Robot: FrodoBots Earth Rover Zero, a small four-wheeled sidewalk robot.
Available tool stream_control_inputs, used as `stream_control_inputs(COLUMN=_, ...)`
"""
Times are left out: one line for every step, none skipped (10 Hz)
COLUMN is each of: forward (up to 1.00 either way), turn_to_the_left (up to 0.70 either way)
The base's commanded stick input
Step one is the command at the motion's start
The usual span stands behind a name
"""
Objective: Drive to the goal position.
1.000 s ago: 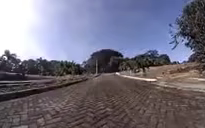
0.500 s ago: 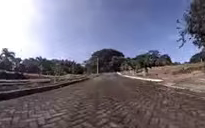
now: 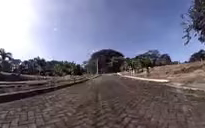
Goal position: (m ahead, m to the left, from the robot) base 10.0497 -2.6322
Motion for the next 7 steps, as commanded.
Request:
stream_control_inputs(forward=1.0, turn_to_the_left=0.0)
stream_control_inputs(forward=1.0, turn_to_the_left=0.0)
stream_control_inputs(forward=1.0, turn_to_the_left=0.0)
stream_control_inputs(forward=1.0, turn_to_the_left=0.0)
stream_control_inputs(forward=1.0, turn_to_the_left=0.0)
stream_control_inputs(forward=1.0, turn_to_the_left=0.0)
stream_control_inputs(forward=1.0, turn_to_the_left=0.0)
